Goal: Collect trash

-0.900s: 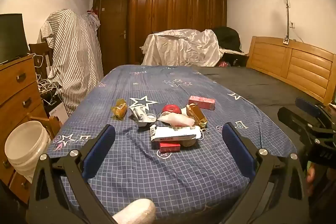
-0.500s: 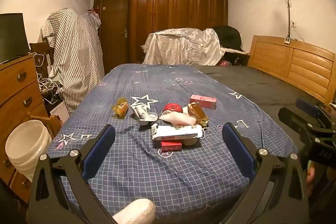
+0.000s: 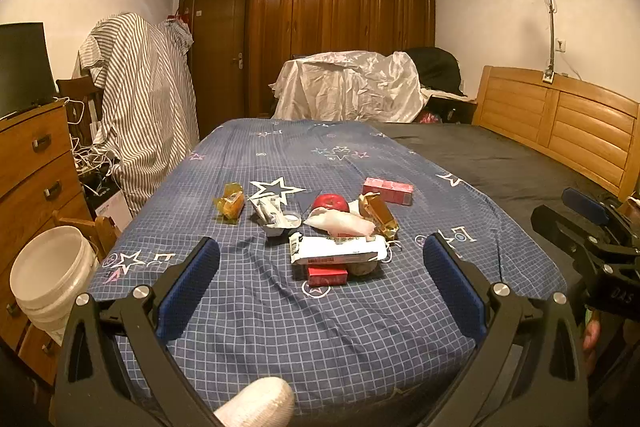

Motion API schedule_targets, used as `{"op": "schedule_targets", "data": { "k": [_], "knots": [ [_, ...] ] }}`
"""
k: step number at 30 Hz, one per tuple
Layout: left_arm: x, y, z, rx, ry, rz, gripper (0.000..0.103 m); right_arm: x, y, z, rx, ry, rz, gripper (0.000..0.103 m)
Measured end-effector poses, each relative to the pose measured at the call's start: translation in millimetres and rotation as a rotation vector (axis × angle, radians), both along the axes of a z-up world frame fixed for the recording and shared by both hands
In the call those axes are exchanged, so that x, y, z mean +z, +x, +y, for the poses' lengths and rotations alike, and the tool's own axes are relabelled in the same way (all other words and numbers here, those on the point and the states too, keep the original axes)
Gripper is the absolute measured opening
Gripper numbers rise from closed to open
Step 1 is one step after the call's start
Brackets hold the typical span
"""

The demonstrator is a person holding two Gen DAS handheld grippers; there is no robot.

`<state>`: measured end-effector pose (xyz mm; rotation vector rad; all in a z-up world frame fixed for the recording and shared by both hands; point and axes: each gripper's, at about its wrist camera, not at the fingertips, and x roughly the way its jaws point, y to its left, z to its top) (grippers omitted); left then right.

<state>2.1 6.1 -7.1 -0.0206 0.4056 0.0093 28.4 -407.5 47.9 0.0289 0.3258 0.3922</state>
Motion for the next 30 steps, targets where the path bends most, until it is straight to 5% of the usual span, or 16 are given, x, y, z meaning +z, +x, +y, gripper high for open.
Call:
{"op": "schedule_targets", "data": {
  "k": [30],
  "knots": [
    [-0.3,2.6,1.3,0.008,0.000,0.017,0.098,2.7,0.0,0.4,0.010,-0.011,-0.014,0.099]
  ]
}}
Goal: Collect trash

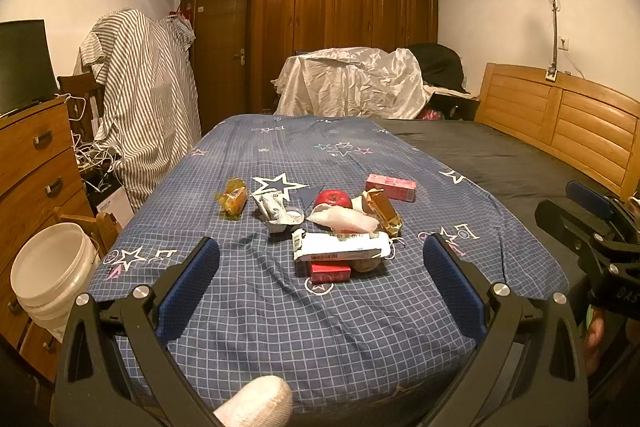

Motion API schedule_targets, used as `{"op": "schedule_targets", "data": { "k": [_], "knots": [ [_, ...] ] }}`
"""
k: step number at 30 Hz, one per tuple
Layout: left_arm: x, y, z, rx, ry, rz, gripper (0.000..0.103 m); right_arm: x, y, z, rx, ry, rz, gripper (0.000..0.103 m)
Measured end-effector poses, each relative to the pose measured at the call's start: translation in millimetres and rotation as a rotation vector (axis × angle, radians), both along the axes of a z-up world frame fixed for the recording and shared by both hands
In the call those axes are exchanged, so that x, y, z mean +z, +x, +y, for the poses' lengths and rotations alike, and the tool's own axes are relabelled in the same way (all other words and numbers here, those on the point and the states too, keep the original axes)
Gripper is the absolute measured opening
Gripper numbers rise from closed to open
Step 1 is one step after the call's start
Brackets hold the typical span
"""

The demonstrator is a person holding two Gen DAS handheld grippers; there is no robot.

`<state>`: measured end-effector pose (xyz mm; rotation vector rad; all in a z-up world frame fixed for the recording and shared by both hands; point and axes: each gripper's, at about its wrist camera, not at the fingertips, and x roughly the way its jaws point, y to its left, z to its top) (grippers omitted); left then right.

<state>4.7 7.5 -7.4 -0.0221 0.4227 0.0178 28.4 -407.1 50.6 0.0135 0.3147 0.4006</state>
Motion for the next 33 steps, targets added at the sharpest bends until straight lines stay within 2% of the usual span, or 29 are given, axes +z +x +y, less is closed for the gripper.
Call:
{"op": "schedule_targets", "data": {
  "k": [33],
  "knots": [
    [-1.8,2.6,5.0,0.004,0.001,0.022,0.098,0.2,3.6,7.8,0.020,-0.014,0.001,0.099]
  ]
}}
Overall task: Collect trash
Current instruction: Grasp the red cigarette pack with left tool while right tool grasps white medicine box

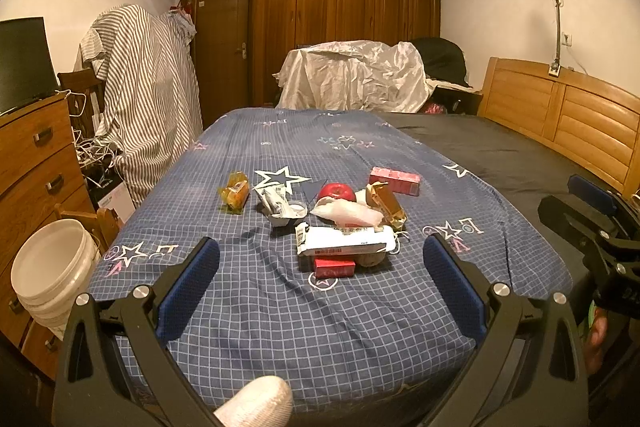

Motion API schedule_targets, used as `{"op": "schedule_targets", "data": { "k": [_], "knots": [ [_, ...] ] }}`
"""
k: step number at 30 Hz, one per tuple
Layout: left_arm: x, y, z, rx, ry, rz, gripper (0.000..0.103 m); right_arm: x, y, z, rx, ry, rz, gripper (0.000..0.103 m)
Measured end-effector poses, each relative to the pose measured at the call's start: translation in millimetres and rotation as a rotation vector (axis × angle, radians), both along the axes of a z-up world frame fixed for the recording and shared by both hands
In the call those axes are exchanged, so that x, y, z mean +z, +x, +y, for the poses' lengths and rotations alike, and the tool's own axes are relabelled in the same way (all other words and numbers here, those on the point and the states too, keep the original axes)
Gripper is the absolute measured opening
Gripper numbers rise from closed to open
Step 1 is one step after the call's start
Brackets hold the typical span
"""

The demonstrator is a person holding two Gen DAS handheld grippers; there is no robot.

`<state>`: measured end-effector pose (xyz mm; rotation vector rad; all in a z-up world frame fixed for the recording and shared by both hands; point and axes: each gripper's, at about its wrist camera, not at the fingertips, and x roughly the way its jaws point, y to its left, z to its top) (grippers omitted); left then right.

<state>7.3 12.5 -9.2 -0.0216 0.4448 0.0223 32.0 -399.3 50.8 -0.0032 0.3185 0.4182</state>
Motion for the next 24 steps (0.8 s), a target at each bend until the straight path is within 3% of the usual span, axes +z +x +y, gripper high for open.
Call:
{"op": "schedule_targets", "data": {
  "k": [7,11,19,24],
  "knots": [
    [-7.6,8.3,3.1,-0.002,0.003,0.031,0.098,-5.5,5.7,2.1,0.008,-0.004,0.012,0.099],
    [-29.1,28.1,9.1,-0.014,0.012,0.099,0.098,-14.2,16.4,1.4,0.008,-0.006,0.040,0.099],
    [-107.4,123.5,14.2,-0.063,-0.017,0.367,0.098,-50.4,51.0,1.2,0.004,-0.014,0.142,0.099],
    [-129.2,171.2,-3.1,-0.071,-0.016,0.423,0.098,-70.4,77.4,0.7,-0.003,-0.020,0.194,0.099]
  ]
}}
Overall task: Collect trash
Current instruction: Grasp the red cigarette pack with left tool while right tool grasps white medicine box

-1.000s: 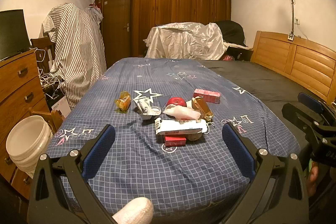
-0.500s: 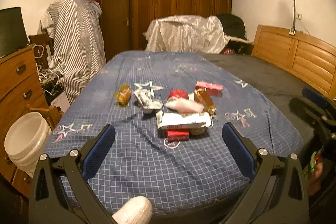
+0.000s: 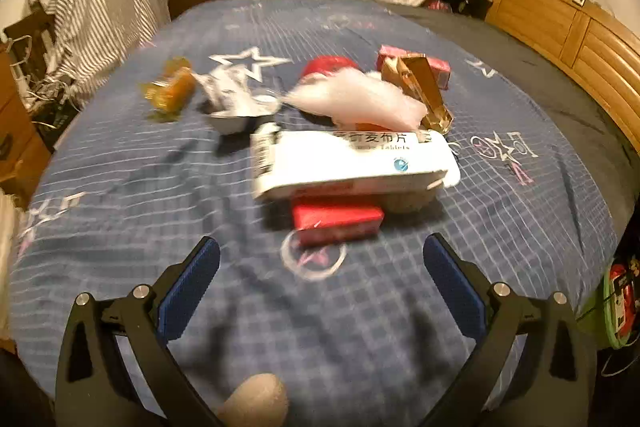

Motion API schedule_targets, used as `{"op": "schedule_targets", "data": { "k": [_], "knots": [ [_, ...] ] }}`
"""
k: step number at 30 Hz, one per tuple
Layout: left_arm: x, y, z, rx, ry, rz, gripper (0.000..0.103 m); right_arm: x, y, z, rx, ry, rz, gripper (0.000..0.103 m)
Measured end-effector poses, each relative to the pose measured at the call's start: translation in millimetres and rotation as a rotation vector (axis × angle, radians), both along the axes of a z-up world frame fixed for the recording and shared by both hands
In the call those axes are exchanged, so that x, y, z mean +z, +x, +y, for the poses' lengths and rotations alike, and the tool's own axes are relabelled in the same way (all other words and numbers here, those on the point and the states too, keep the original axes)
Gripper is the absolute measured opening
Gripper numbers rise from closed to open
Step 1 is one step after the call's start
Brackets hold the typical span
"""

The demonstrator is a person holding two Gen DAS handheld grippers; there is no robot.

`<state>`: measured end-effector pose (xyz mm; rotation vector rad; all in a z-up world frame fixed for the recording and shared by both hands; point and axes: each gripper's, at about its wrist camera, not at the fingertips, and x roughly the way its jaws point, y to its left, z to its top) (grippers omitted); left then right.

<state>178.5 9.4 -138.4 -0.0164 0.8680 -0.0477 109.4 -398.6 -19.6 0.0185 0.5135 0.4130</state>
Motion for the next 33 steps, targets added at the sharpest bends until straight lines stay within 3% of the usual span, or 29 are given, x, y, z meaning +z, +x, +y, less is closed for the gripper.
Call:
{"op": "schedule_targets", "data": {
  "k": [5,7,13,16,19,23,28,30,31,33],
  "knots": [
    [-23.7,30.5,8.7,0.041,0.031,0.085,0.098,-15.6,27.4,7.2,0.022,-0.019,0.034,0.099],
    [-23.7,31.4,28.1,0.069,-0.003,0.094,0.098,-20.3,34.3,10.9,0.044,-0.030,0.043,0.099],
    [-22.4,29.6,96.8,0.171,0.045,0.086,0.098,-36.6,67.6,57.4,0.281,-0.116,0.099,0.098],
    [-20.5,30.5,106.4,0.115,0.048,0.099,0.098,-42.8,94.6,90.8,0.410,-0.132,0.169,0.090],
    [-17.1,29.2,100.2,0.047,0.078,0.085,0.098,-50.0,121.7,119.3,0.462,-0.128,0.228,0.084],
    [-23.6,32.7,94.5,-0.005,0.062,0.091,0.098,-69.8,166.9,164.3,0.452,-0.200,0.278,0.083],
    [-25.2,36.3,90.3,-0.042,0.045,0.092,0.098,-93.2,192.6,188.4,0.442,-0.262,0.313,0.083],
    [-24.5,40.2,87.6,-0.060,0.051,0.095,0.098,-98.8,193.0,191.8,0.436,-0.264,0.313,0.073],
    [-23.9,39.3,86.4,-0.066,0.053,0.094,0.098,-99.0,192.8,189.9,0.424,-0.246,0.317,0.056],
    [-21.3,45.7,82.3,-0.088,0.066,0.087,0.098,-93.5,186.7,175.6,0.405,-0.205,0.303,0.055]
  ]
}}
